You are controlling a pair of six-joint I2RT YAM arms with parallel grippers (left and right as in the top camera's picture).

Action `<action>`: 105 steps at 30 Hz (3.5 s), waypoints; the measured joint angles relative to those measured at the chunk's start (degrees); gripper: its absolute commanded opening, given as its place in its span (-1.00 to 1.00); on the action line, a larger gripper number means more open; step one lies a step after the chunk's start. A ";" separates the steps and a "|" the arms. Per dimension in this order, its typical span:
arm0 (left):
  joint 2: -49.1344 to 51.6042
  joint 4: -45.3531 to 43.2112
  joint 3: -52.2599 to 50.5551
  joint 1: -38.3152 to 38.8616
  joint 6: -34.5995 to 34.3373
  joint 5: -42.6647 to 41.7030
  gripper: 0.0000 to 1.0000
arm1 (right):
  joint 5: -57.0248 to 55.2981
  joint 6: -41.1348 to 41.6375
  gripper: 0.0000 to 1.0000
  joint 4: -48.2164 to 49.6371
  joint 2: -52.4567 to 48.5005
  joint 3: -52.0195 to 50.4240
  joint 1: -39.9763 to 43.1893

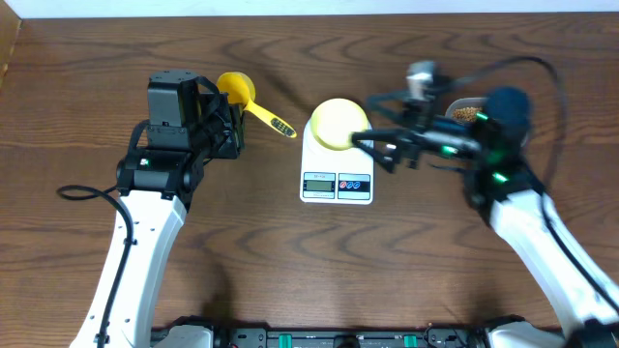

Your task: Scoop item into bowl and weigh 50g on scale

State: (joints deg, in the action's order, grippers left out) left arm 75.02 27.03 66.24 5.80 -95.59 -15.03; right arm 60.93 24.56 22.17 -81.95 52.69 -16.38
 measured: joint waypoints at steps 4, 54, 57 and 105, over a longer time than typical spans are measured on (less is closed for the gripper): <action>0.00 -0.02 0.00 0.00 -0.42 1.27 -0.85 | 0.26 0.28 0.98 1.29 -5.84 2.14 -4.57; 0.00 9.55 0.00 1.36 -6.58 -8.81 -0.85 | -38.88 20.22 -0.23 4.85 -8.85 2.45 -23.56; 0.00 9.62 0.00 1.40 -6.03 -8.63 -0.85 | -38.88 20.44 -0.29 4.61 -8.85 2.45 -23.56; 0.00 10.27 0.00 1.44 -3.56 -5.29 -0.13 | -38.97 25.18 -0.98 -1.20 -8.87 2.51 -23.96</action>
State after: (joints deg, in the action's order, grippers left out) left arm 75.02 37.30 66.24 7.25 -99.15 -20.32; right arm 21.96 49.74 20.97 -90.83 55.20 -40.34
